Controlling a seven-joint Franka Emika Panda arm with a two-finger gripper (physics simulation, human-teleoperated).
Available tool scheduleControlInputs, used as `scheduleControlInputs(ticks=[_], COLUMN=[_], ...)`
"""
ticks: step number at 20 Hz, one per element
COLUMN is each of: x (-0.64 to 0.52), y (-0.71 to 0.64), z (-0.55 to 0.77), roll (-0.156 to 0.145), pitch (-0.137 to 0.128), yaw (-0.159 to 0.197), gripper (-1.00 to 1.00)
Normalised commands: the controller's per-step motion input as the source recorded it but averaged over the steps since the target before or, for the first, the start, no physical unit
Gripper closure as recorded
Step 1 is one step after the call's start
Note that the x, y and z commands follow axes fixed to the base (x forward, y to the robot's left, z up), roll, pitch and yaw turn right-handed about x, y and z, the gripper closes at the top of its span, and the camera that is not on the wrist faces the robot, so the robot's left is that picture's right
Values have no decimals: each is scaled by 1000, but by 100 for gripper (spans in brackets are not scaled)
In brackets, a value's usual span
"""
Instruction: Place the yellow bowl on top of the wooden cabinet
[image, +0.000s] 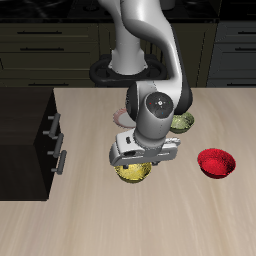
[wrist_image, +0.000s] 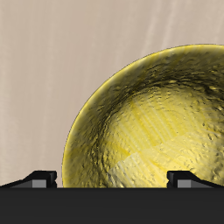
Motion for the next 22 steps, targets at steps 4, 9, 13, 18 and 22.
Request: scheduleControlInputs(ticks=[4,9,13,18,22], x=[-6,-26,20,-8,27], y=[-11,73,-57,-15,9], z=[-132,-68,36,150,32], roll=[-1,49,-15,22,9], pitch=[20,-2,-17,-24,-4], yaw=[1,0,6,-16,0], gripper=[-100,100,100,100,100])
